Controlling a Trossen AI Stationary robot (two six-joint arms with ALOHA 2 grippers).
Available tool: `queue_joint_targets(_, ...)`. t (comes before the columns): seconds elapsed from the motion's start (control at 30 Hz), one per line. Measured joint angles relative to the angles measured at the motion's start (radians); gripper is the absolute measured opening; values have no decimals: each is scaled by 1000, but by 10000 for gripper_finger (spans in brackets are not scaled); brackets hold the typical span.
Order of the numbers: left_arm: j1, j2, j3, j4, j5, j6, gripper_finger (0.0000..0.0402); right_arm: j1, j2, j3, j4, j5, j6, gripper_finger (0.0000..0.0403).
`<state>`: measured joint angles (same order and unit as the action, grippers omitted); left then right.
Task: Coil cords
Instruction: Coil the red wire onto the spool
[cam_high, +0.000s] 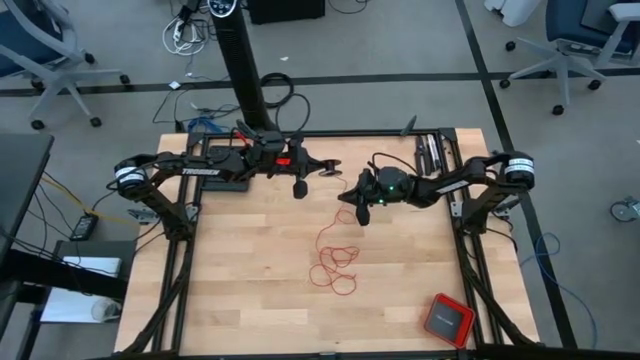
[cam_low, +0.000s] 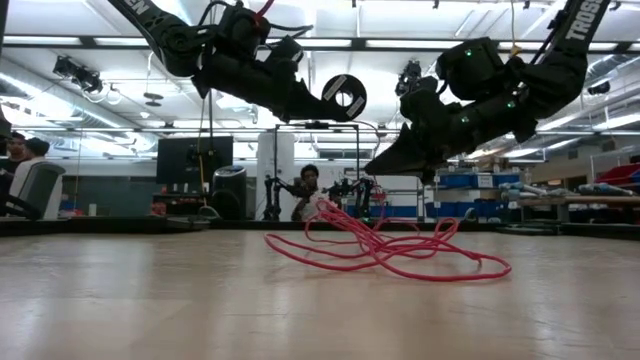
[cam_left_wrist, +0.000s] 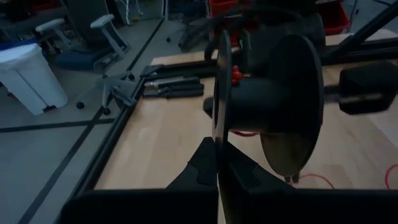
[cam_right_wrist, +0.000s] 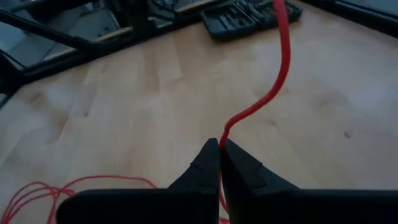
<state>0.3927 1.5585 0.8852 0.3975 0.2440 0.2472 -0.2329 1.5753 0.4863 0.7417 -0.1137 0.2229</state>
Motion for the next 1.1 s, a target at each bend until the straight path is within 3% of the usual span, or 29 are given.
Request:
queue_joint_targets(0.37,1,0,0,-116,0,-17,1,31,-276,0,-281,309,-125,1)
queue_joint_targets(0.67,2,0,83,-287,0,-24,1,41,-392,13,-331,332,-152,1)
queue_joint_targets(0.87,2,0,97,-324,-8,-26,1,55,-410,122,-449,348,-181,0)
queue_joint_targets(1.1,2,0,97,-312,-98,-63,1,79,-403,262,-558,348,-223,0)
